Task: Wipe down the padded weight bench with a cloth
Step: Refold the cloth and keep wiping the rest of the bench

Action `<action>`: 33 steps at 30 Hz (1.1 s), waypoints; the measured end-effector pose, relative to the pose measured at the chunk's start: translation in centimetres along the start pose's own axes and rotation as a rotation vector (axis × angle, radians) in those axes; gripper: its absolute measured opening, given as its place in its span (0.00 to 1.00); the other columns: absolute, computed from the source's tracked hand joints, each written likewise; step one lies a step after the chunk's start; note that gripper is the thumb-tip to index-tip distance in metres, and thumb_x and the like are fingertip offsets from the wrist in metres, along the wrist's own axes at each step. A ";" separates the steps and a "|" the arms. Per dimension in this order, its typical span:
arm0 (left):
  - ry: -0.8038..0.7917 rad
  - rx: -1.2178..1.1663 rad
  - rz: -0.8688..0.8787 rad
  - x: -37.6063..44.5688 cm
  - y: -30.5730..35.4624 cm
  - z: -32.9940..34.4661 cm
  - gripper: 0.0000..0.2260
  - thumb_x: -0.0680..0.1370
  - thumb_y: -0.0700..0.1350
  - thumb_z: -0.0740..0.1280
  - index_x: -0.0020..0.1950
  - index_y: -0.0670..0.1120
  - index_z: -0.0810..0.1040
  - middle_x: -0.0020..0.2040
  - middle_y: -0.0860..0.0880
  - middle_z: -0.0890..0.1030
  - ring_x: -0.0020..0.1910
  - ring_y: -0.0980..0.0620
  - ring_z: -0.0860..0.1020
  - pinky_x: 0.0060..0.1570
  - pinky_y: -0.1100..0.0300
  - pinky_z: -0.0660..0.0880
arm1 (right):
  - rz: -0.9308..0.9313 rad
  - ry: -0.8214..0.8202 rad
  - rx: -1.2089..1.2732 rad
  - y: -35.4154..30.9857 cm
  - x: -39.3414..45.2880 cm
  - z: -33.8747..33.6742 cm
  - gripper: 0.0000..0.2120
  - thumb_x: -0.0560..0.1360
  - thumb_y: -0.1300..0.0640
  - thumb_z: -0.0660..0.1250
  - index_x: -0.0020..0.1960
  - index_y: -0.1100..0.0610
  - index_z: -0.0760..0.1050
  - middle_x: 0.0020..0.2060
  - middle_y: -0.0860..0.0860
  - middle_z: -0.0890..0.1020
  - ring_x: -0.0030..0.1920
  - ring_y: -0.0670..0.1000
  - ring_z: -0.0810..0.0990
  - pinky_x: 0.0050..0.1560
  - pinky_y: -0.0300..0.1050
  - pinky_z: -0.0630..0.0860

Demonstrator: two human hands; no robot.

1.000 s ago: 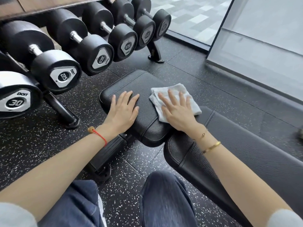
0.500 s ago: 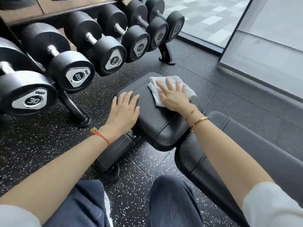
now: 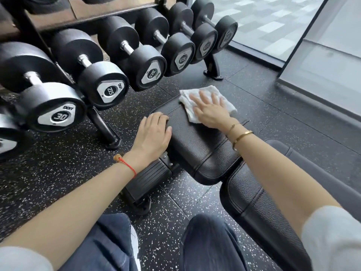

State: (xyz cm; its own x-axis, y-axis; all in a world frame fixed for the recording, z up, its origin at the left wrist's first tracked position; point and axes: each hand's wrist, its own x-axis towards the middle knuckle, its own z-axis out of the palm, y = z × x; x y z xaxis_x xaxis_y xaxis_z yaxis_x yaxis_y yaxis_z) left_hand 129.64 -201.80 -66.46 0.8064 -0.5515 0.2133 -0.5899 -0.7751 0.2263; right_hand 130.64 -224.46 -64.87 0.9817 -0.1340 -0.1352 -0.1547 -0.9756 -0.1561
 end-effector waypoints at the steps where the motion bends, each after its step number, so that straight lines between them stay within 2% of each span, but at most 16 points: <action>1: 0.005 -0.001 -0.002 -0.1 -0.1 -0.1 0.17 0.82 0.48 0.57 0.68 0.41 0.71 0.68 0.45 0.71 0.71 0.46 0.67 0.72 0.46 0.61 | 0.031 -0.021 0.016 -0.6 1.0 -0.3 0.25 0.83 0.48 0.45 0.80 0.43 0.45 0.80 0.50 0.45 0.77 0.67 0.39 0.73 0.70 0.37; 5: 0.021 0.001 -0.035 -0.1 -0.7 -0.2 0.20 0.82 0.48 0.57 0.72 0.40 0.67 0.72 0.43 0.68 0.73 0.45 0.64 0.73 0.46 0.59 | -0.079 -0.036 -0.060 -4.6 2.1 0.4 0.25 0.83 0.48 0.44 0.80 0.44 0.46 0.80 0.50 0.46 0.76 0.70 0.37 0.71 0.73 0.36; 10: 0.016 0.005 -0.067 0.1 -1.0 -0.2 0.23 0.83 0.48 0.55 0.76 0.40 0.61 0.76 0.41 0.63 0.76 0.44 0.61 0.75 0.47 0.57 | -0.272 0.034 -0.075 -6.2 -0.9 2.8 0.25 0.83 0.44 0.44 0.79 0.40 0.45 0.80 0.48 0.45 0.78 0.64 0.37 0.74 0.66 0.33; 12: 0.000 0.006 -0.058 0.1 -0.8 -0.2 0.23 0.83 0.49 0.55 0.76 0.41 0.61 0.76 0.42 0.63 0.76 0.45 0.60 0.75 0.47 0.56 | -0.219 0.049 -0.066 -4.2 -0.9 2.6 0.25 0.83 0.44 0.44 0.79 0.40 0.45 0.80 0.48 0.46 0.78 0.64 0.38 0.74 0.66 0.35; 15: -0.044 0.010 -0.047 0.0 -0.5 0.0 0.24 0.83 0.50 0.54 0.78 0.43 0.59 0.77 0.44 0.61 0.77 0.47 0.59 0.75 0.45 0.55 | 0.020 0.073 0.017 -0.7 0.1 1.2 0.25 0.83 0.45 0.45 0.80 0.41 0.48 0.80 0.50 0.47 0.78 0.65 0.40 0.75 0.65 0.36; 17: -0.069 0.039 -0.035 0.0 -0.3 0.2 0.24 0.84 0.51 0.52 0.78 0.44 0.58 0.77 0.45 0.61 0.77 0.47 0.58 0.76 0.45 0.54 | 0.085 0.063 0.033 -0.1 0.3 0.7 0.25 0.83 0.45 0.45 0.80 0.41 0.48 0.80 0.51 0.46 0.78 0.65 0.40 0.75 0.66 0.37; 21: -0.073 0.060 -0.027 0.2 0.1 0.3 0.23 0.84 0.50 0.52 0.77 0.43 0.60 0.76 0.43 0.62 0.75 0.45 0.59 0.75 0.46 0.55 | -0.044 0.047 -0.032 -1.7 -3.1 1.8 0.25 0.83 0.43 0.44 0.79 0.40 0.44 0.80 0.50 0.45 0.78 0.65 0.38 0.74 0.66 0.34; 26: -0.060 0.043 -0.035 0.5 0.7 0.7 0.22 0.83 0.48 0.52 0.77 0.43 0.61 0.76 0.44 0.63 0.76 0.45 0.58 0.75 0.44 0.53 | -0.191 0.089 -0.013 -1.5 -11.2 3.8 0.24 0.83 0.42 0.43 0.78 0.35 0.43 0.80 0.47 0.44 0.78 0.61 0.37 0.75 0.60 0.31; 29: -0.071 0.036 -0.022 0.5 1.3 1.0 0.23 0.83 0.48 0.53 0.78 0.44 0.60 0.77 0.42 0.61 0.77 0.44 0.56 0.76 0.44 0.52 | -0.054 0.095 -0.027 1.9 -11.5 3.1 0.24 0.83 0.43 0.44 0.78 0.35 0.44 0.80 0.46 0.45 0.78 0.60 0.38 0.76 0.59 0.33; 33: -0.083 0.045 0.008 0.1 1.9 1.2 0.23 0.84 0.50 0.52 0.78 0.44 0.59 0.78 0.42 0.57 0.78 0.43 0.52 0.76 0.41 0.49 | 0.184 0.075 0.003 4.9 -8.1 1.3 0.25 0.83 0.45 0.45 0.79 0.38 0.47 0.80 0.49 0.46 0.79 0.62 0.43 0.76 0.63 0.40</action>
State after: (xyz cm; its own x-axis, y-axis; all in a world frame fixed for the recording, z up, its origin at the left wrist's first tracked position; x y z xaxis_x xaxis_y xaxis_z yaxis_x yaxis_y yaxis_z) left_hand 128.69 -203.68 -67.10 0.8036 -0.5796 0.1352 -0.5951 -0.7828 0.1816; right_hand 121.82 -227.98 -65.84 0.9422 -0.3231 -0.0888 -0.3329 -0.9328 -0.1384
